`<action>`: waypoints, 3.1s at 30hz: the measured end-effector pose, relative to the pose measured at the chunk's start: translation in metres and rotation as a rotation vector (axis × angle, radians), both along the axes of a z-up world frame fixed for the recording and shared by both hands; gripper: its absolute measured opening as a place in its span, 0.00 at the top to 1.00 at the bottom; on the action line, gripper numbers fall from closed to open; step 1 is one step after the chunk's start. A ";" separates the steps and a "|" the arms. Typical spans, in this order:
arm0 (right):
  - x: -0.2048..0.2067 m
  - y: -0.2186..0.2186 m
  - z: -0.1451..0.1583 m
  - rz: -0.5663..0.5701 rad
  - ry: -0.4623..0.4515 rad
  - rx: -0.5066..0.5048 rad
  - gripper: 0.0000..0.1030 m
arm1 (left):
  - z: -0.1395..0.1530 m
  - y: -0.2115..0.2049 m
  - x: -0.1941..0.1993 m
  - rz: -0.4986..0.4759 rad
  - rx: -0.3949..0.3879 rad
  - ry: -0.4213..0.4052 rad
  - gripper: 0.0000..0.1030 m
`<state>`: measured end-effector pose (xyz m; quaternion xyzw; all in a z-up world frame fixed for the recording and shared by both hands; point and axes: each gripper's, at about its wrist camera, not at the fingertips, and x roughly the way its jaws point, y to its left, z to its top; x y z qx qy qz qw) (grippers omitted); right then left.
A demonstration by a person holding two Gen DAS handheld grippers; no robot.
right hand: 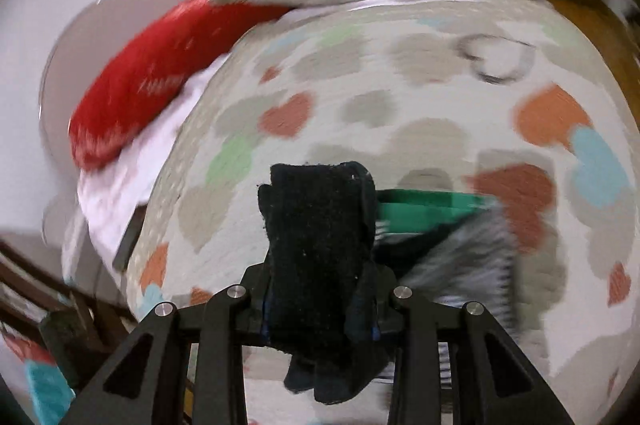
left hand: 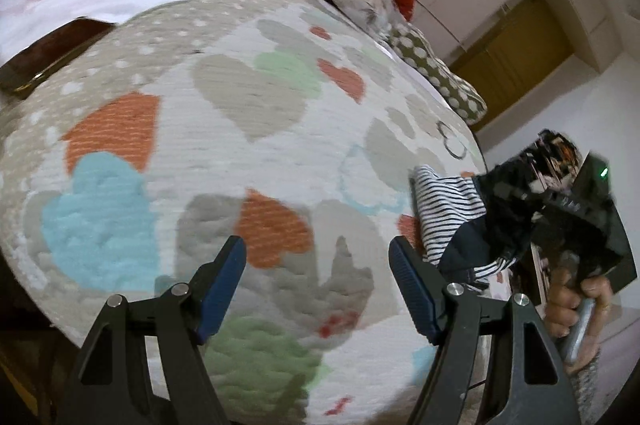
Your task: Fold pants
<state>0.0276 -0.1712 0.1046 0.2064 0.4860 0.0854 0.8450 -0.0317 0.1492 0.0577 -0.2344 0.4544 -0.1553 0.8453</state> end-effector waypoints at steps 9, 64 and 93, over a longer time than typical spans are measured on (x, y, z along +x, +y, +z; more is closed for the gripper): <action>-0.053 -0.104 -0.011 -0.308 -0.073 -0.093 0.47 | 0.020 -0.091 0.021 -0.183 0.045 -0.023 0.29; -0.034 -0.064 -0.033 -0.138 -0.225 0.251 0.66 | -0.014 -0.166 0.081 -0.304 0.052 0.028 0.48; -0.024 -0.077 -0.037 -0.163 -0.211 0.453 0.43 | -0.014 -0.143 0.033 -0.202 0.128 0.006 0.20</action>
